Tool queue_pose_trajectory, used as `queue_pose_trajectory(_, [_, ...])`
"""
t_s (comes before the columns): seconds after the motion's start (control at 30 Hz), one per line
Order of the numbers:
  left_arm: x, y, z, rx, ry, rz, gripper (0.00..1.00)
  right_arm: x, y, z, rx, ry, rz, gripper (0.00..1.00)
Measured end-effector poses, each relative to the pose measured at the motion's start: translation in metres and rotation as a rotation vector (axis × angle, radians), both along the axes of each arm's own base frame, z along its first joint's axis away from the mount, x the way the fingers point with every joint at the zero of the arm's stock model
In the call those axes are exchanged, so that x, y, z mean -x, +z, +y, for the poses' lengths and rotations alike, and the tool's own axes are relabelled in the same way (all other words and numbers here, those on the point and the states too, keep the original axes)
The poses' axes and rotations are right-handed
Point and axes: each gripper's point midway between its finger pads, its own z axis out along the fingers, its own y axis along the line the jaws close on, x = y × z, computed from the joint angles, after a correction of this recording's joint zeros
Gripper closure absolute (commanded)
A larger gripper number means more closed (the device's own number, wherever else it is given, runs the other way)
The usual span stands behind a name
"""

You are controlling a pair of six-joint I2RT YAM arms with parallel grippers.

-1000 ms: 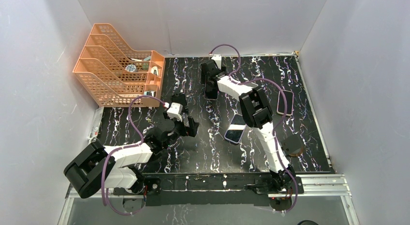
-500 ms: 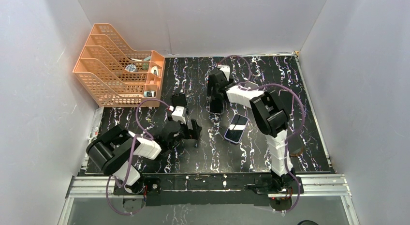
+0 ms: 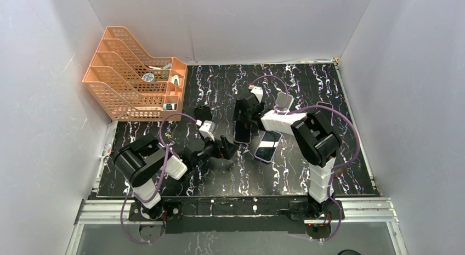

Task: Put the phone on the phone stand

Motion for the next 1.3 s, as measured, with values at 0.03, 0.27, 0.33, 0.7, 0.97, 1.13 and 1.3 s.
queue_pose_trajectory(0.03, [0.002,-0.002,-0.002,0.008,-0.009,0.009,0.04,0.002,0.001,0.002,-0.006,0.003,-0.002,0.42])
queue_pose_trajectory(0.27, [0.000,-0.007,-0.010,0.049,-0.015,0.035,0.04,0.018,0.003,0.009,-0.037,0.032,0.009,0.42])
queue_pose_trajectory(0.33, [-0.002,-0.007,-0.013,0.059,-0.016,0.036,0.04,0.023,0.003,0.010,-0.040,0.041,0.015,0.43])
queue_pose_trajectory(0.7, [-0.012,-0.010,-0.033,0.098,-0.040,0.057,0.33,0.042,0.014,0.012,-0.049,0.073,0.021,0.43])
queue_pose_trajectory(0.97, [-0.007,-0.017,-0.036,0.097,-0.066,0.092,0.66,0.039,0.039,0.013,-0.081,0.070,-0.026,0.42])
queue_pose_trajectory(1.13, [-0.006,-0.023,-0.037,0.096,-0.072,0.113,0.91,0.040,0.041,0.013,-0.084,0.072,-0.027,0.42])
queue_pose_trajectory(1.3, [-0.008,-0.014,-0.041,0.167,-0.078,0.134,1.00,0.039,0.054,0.009,-0.125,0.070,-0.065,0.41])
